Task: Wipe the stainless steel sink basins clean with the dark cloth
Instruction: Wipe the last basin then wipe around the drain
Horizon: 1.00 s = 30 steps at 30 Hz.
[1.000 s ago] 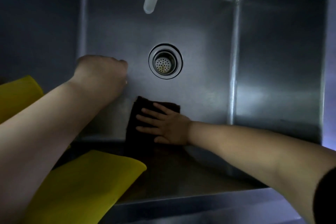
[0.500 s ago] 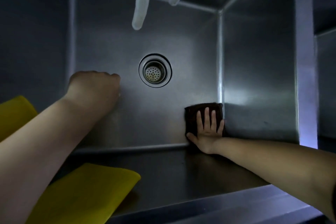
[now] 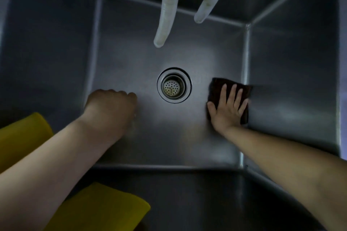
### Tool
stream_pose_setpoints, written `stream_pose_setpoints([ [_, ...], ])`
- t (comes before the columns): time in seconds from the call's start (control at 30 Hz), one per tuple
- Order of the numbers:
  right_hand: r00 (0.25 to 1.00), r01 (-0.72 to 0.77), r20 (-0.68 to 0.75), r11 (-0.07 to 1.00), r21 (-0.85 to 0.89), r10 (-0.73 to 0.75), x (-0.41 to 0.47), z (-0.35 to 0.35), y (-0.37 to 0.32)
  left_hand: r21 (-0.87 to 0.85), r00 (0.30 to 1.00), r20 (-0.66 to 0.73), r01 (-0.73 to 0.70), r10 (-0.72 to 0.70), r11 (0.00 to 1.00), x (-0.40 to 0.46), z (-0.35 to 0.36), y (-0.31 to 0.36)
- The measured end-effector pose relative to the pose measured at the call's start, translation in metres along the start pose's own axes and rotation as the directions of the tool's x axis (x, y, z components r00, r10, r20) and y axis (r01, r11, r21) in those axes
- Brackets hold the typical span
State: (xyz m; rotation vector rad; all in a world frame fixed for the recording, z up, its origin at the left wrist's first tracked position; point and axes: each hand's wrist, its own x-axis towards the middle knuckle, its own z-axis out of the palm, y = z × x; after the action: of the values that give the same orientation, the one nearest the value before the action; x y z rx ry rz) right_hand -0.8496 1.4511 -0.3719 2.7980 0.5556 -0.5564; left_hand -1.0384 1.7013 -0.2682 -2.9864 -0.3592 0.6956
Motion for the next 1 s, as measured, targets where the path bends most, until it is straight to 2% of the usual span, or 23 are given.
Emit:
stream_pose_setpoints([
  [0.17,0.992,0.08,-0.106,0.994,0.074,-0.072,0.077,-0.032,-0.045,-0.006,1.0,-0.005,0.009,-0.009,1.0,0.004,-0.001,-0.002],
  [0.27,0.965,0.233,-0.139,0.97,0.067,-0.222,0.098,-0.045,-0.095,-0.012,0.999,-0.023,0.022,-0.022,1.0,0.005,0.0,-0.004],
  [0.33,0.921,0.364,-0.151,0.931,0.009,-0.359,0.097,-0.048,-0.129,-0.037,0.999,-0.026,0.043,-0.044,0.998,0.004,0.001,-0.007],
  [0.43,0.799,0.581,-0.12,0.808,-0.098,-0.589,0.076,-0.042,-0.17,-0.031,0.997,-0.035,0.072,-0.073,0.997,0.005,0.002,-0.009],
  [0.53,0.66,0.738,-0.072,0.664,-0.124,-0.748,0.04,-0.027,-0.184,-0.012,0.993,-0.025,0.117,-0.117,0.993,0.006,0.001,-0.008],
  [0.67,0.489,0.858,-0.012,0.483,-0.174,-0.872,-0.008,-0.008,-0.147,0.047,0.988,0.006,0.154,-0.154,0.987,0.002,-0.002,-0.006],
  [0.73,0.429,0.887,0.036,0.413,-0.206,-0.902,-0.026,0.002,-0.11,0.065,0.988,0.036,0.15,-0.152,0.987,0.001,-0.003,-0.006],
  [0.8,0.437,0.873,0.071,0.405,-0.272,-0.896,-0.034,0.007,-0.068,0.046,0.988,0.048,0.143,-0.145,0.989,0.002,-0.006,-0.007],
  [0.87,0.486,0.837,0.059,0.445,-0.318,-0.872,-0.03,0.005,-0.031,0.043,0.99,0.046,0.133,-0.135,0.99,0.002,-0.007,-0.007],
  [1.0,0.664,0.716,-0.009,0.639,-0.282,-0.747,0.004,-0.004,-0.002,0.05,0.991,0.04,0.128,-0.13,0.991,0.002,-0.007,-0.006],
])
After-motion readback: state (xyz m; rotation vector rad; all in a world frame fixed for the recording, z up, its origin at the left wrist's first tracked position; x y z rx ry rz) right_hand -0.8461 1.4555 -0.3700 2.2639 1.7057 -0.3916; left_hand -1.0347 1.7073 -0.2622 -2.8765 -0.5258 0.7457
